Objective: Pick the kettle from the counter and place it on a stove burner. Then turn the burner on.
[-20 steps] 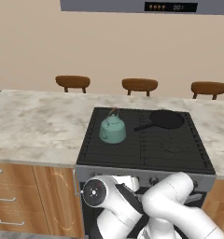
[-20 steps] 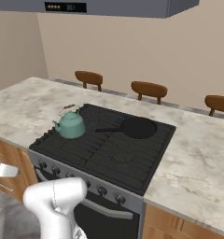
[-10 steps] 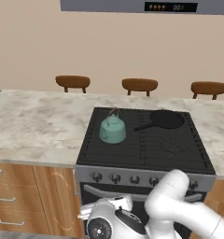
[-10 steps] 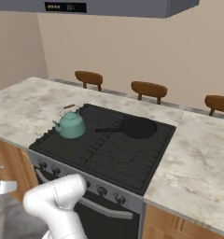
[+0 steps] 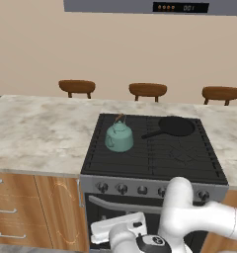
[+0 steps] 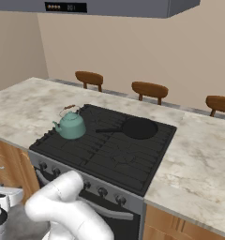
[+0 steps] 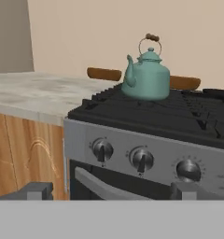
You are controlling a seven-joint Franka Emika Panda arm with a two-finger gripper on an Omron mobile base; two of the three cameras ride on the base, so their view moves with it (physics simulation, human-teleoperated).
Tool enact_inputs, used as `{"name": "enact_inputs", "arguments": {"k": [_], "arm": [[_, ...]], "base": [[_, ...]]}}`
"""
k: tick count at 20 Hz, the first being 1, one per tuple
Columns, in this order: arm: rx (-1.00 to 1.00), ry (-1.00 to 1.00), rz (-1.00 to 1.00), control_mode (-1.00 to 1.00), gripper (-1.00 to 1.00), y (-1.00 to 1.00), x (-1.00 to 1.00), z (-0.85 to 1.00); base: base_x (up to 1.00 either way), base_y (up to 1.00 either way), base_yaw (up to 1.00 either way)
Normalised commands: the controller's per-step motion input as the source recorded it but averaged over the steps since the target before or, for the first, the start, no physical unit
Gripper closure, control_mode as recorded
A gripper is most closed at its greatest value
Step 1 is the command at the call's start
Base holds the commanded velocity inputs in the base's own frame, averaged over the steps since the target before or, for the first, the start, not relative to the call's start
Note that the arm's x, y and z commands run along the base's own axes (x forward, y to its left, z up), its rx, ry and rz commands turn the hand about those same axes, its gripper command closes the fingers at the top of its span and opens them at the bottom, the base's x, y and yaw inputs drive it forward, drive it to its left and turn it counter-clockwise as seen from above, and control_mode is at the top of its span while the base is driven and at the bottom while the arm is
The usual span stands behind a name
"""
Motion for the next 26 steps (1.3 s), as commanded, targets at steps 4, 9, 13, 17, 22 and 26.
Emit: {"name": "enact_inputs", "arguments": {"k": [4, 9, 13, 17, 22, 26], "arm": [[0.03, -0.15, 0.00, -1.00, -1.00, 0.00, -0.03, 0.00], [0.00, -0.03, 0.00, -1.00, -1.00, 0.00, 0.00, 0.00], [0.11, -0.13, -0.15, -1.00, -1.00, 0.06, 0.00, 0.00], [0.20, -0.17, -0.20, -1.00, -1.00, 0.14, 0.00, 0.00], [0.07, -0.08, -0.15, -1.00, -1.00, 0.06, 0.00, 0.00], [0.00, 0.00, 0.00, -1.00, -1.00, 0.00, 0.03, 0.00]], "base": [[0.00, 0.00, 0.00], [0.00, 0.00, 0.00], [0.00, 0.00, 0.00], [0.00, 0.00, 0.00], [0.00, 0.00, 0.00], [0.00, 0.00, 0.00]]}}
